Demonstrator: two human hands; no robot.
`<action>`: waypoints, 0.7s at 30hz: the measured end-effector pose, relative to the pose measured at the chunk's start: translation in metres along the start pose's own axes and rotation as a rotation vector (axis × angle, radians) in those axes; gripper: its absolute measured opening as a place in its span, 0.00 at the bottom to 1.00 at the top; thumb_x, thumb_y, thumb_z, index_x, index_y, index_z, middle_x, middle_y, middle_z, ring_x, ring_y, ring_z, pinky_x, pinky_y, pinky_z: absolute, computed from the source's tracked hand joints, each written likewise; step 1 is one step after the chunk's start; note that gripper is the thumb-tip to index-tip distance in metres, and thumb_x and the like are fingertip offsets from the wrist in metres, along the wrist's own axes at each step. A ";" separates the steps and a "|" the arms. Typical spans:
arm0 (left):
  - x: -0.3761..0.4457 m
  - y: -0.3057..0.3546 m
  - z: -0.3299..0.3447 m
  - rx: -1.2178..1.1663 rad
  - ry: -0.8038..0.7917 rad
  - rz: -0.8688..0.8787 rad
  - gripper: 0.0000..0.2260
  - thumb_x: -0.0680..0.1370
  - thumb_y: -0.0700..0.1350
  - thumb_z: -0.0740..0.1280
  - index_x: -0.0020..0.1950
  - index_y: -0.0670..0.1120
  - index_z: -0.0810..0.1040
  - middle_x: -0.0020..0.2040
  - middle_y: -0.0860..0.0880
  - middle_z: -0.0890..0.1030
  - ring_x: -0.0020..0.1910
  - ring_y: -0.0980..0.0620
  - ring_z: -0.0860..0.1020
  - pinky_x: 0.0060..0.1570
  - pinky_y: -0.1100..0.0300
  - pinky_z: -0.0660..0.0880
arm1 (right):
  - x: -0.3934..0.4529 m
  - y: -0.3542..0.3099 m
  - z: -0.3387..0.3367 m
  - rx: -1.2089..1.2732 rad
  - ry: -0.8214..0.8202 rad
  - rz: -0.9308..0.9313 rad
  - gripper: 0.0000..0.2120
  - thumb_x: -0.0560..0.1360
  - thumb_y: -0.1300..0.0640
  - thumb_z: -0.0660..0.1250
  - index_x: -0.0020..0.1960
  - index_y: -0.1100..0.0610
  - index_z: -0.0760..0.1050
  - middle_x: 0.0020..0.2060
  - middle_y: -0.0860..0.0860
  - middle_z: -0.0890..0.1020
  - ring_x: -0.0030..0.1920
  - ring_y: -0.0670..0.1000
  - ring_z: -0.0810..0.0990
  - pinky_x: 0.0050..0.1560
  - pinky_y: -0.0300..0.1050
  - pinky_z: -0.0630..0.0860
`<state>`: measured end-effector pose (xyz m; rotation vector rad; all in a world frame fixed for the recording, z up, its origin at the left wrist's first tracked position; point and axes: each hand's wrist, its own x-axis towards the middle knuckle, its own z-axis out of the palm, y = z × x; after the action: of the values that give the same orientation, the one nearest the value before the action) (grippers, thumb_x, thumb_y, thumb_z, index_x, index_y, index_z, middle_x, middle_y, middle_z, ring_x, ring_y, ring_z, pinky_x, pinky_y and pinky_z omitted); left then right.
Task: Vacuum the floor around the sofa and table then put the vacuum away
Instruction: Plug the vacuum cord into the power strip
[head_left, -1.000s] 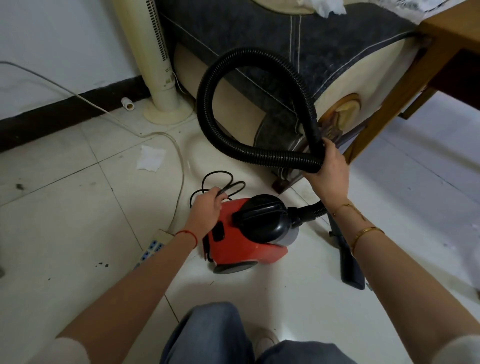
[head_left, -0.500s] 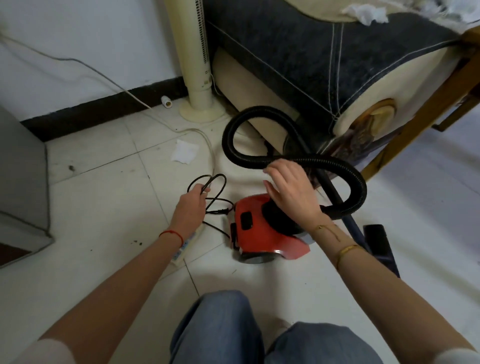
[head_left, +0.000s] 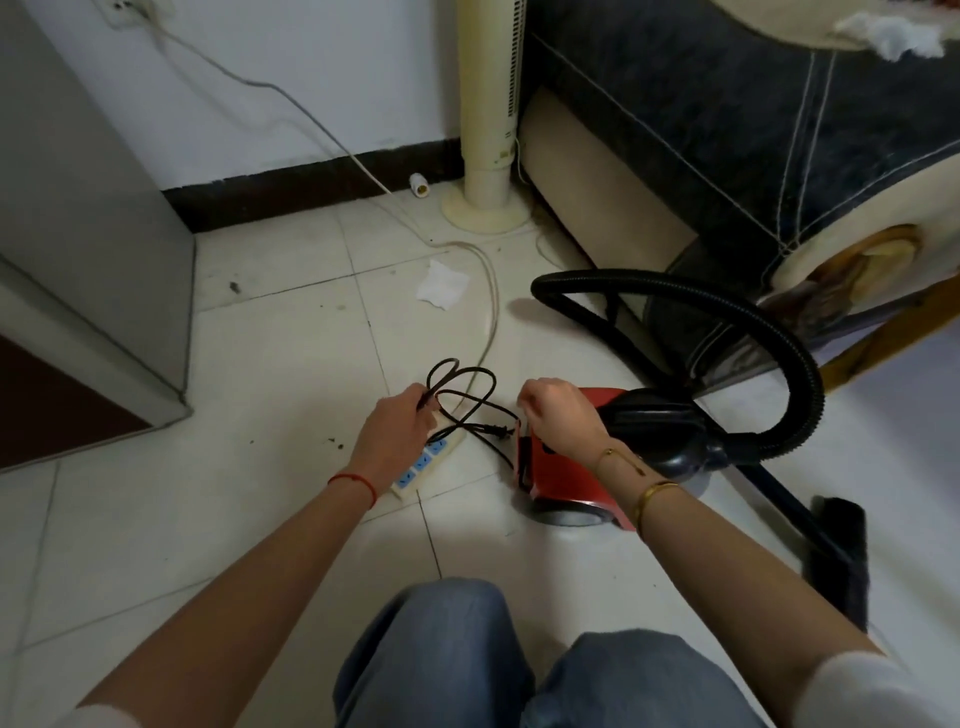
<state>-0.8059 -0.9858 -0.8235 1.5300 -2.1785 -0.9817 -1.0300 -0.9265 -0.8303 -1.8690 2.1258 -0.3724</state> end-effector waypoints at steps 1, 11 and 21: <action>-0.001 -0.004 -0.002 0.005 0.000 0.003 0.07 0.80 0.41 0.58 0.49 0.48 0.76 0.41 0.49 0.81 0.37 0.50 0.80 0.37 0.52 0.81 | 0.005 -0.001 0.004 0.027 -0.018 0.042 0.09 0.76 0.60 0.58 0.48 0.58 0.77 0.45 0.54 0.82 0.46 0.57 0.78 0.46 0.50 0.76; -0.016 -0.040 -0.016 0.276 -0.229 0.243 0.04 0.78 0.48 0.65 0.48 0.54 0.80 0.38 0.56 0.80 0.33 0.58 0.76 0.33 0.65 0.69 | 0.057 -0.022 0.027 0.407 -0.082 0.333 0.17 0.79 0.53 0.60 0.43 0.62 0.81 0.36 0.52 0.82 0.39 0.51 0.80 0.49 0.47 0.78; -0.017 -0.071 0.038 0.426 -0.248 0.111 0.11 0.78 0.45 0.60 0.57 0.49 0.79 0.54 0.47 0.80 0.52 0.46 0.78 0.52 0.54 0.75 | 0.066 -0.024 0.057 0.170 -0.166 0.193 0.10 0.75 0.57 0.63 0.44 0.61 0.80 0.41 0.56 0.84 0.45 0.55 0.80 0.48 0.48 0.78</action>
<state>-0.7716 -0.9704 -0.8974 1.4966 -2.7558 -0.7360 -0.9947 -0.9953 -0.8765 -1.5319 2.0704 -0.3310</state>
